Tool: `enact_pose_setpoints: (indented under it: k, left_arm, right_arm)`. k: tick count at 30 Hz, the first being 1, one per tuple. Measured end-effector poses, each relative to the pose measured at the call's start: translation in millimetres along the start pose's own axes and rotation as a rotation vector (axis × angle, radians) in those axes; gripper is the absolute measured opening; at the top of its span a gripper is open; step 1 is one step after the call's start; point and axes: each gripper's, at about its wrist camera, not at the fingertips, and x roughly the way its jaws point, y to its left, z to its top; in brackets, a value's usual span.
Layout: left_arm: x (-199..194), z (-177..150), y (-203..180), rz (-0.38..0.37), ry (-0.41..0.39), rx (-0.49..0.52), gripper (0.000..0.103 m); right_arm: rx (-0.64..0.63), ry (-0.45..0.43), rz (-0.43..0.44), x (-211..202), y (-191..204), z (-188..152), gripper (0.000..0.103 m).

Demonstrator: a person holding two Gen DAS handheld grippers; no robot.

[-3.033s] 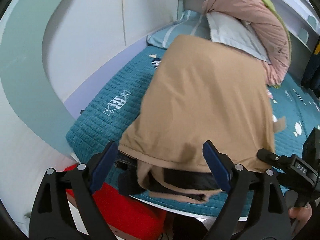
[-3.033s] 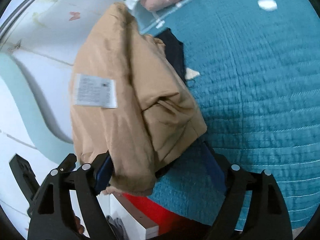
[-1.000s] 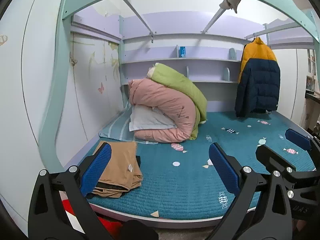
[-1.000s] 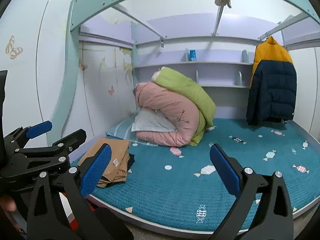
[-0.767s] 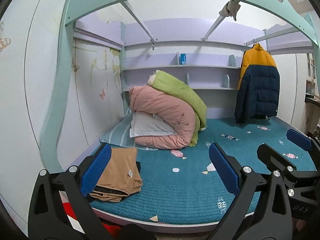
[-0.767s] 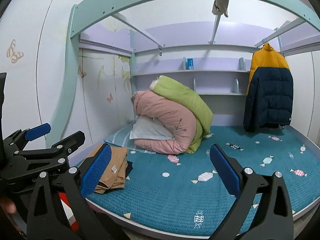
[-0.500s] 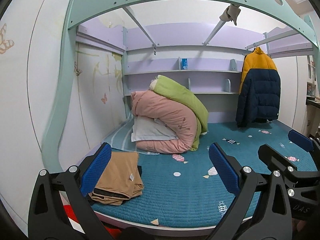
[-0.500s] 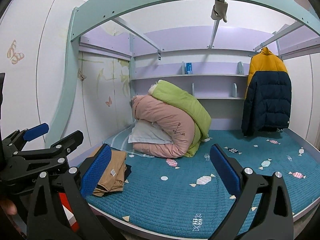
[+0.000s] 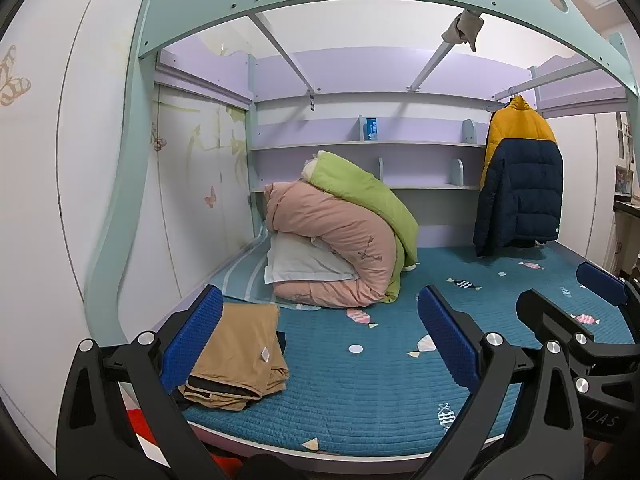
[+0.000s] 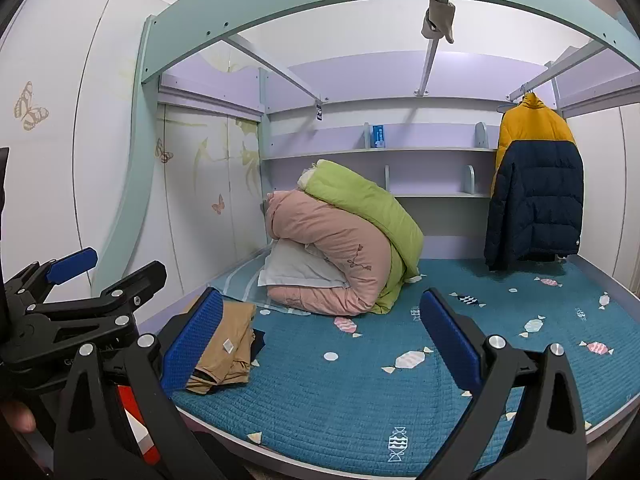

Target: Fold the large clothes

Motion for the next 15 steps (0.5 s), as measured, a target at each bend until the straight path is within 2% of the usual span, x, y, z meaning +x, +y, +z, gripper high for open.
enact_pose_setpoints:
  k: [15]
  left_arm:
    - [-0.8,-0.5,-0.7,0.006,-0.001,-0.001,0.098]
  right_arm:
    - [0.001,0.002,0.001,0.8,1.4,0.3,0.095]
